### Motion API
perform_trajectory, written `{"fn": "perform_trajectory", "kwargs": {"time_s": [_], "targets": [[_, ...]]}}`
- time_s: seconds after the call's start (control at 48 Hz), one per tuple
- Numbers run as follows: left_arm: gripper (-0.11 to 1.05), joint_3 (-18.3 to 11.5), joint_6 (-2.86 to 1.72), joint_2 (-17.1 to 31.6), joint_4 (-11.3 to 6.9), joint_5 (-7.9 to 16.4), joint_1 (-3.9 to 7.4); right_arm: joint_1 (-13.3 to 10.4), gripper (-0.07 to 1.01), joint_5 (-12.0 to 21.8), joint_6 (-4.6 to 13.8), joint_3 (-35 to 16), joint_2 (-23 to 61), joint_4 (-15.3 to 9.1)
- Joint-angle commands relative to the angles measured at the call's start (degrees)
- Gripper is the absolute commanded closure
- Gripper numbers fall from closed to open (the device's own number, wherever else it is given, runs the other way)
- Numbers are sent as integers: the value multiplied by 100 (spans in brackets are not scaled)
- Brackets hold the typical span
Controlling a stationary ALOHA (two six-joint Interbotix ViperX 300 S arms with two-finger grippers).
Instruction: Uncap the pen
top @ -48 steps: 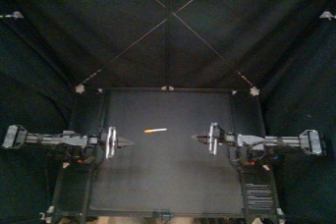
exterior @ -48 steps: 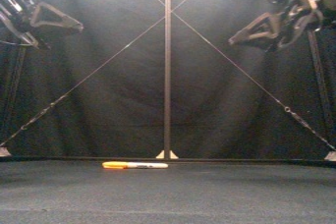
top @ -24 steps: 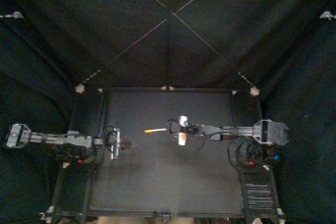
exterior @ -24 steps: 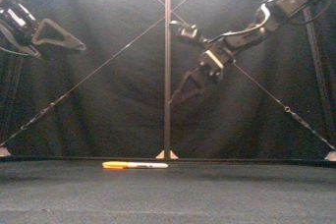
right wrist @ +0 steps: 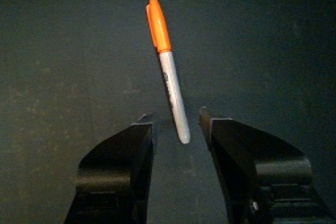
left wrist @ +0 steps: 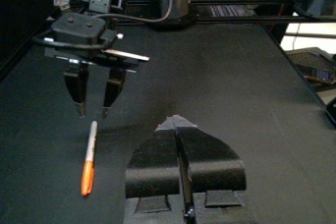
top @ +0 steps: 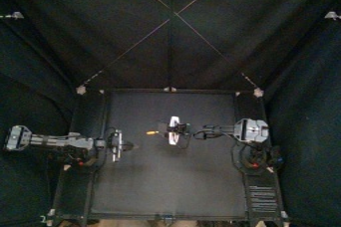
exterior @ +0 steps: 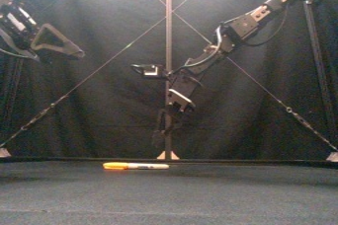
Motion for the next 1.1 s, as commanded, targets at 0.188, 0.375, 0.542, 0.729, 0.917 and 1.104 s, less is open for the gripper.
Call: {"fn": "perform_trajectory", "kwargs": {"time_s": [0.188,0.375,0.542,0.729,0.917,1.104], "targets": [[96,-88,0,18,9,-18,9,-229,18,9,0,-255,105,79],[96,-105,0,18,18,-18,26,-308,18,18,9,-264,237,132],[96,-105,0,18,9,-18,35,-281,18,18,0,-281,343,220],[96,-79,-35,18,-18,26,79,-272,20,97,9,-255,413,229],[91,-79,-44,26,-237,624,70,-272,31,237,0,-255,457,202],[79,-88,-26,26,-369,712,105,-272,43,237,0,-246,448,176]]}}
